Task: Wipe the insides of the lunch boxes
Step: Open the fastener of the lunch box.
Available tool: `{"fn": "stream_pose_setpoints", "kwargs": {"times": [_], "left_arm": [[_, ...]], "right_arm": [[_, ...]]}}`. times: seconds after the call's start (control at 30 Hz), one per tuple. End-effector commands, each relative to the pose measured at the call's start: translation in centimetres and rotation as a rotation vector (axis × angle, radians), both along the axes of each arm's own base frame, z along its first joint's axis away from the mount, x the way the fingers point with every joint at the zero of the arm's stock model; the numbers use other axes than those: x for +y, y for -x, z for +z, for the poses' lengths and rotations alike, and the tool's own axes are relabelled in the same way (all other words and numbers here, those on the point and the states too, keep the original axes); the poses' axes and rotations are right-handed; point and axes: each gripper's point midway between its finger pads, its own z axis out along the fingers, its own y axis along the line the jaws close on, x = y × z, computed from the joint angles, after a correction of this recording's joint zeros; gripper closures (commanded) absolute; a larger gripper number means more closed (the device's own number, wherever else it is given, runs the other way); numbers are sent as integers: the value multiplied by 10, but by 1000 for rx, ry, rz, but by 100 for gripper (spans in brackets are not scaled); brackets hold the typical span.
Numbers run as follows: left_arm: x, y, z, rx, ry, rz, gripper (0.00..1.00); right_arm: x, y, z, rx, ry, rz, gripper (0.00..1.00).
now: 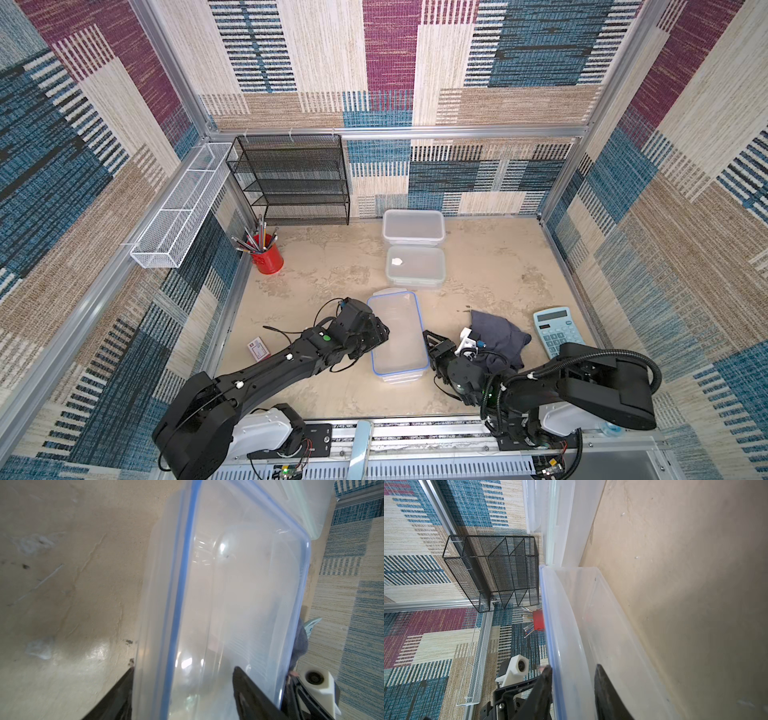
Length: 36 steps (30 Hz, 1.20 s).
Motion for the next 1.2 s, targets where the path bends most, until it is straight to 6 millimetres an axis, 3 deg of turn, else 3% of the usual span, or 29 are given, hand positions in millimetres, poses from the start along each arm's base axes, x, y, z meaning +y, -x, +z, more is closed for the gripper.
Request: {"fn": "stream_pose_setpoints", "kwargs": {"times": [0.0, 0.23, 0.47, 0.77, 1.17], "left_arm": [[-8, 5, 0, 32, 38, -9, 27], [-7, 8, -6, 42, 27, -9, 28], [1, 16, -14, 47, 15, 21, 29], [3, 24, -22, 60, 5, 26, 29], [6, 30, -37, 91, -8, 43, 29]], "right_arm": [[22, 3, 14, -7, -95, 79, 70], [20, -1, 14, -10, -80, 49, 78], [20, -8, 9, 24, 62, 0, 85], [25, -10, -19, 100, 262, -3, 96], [21, -11, -40, 183, 625, -32, 100]]}}
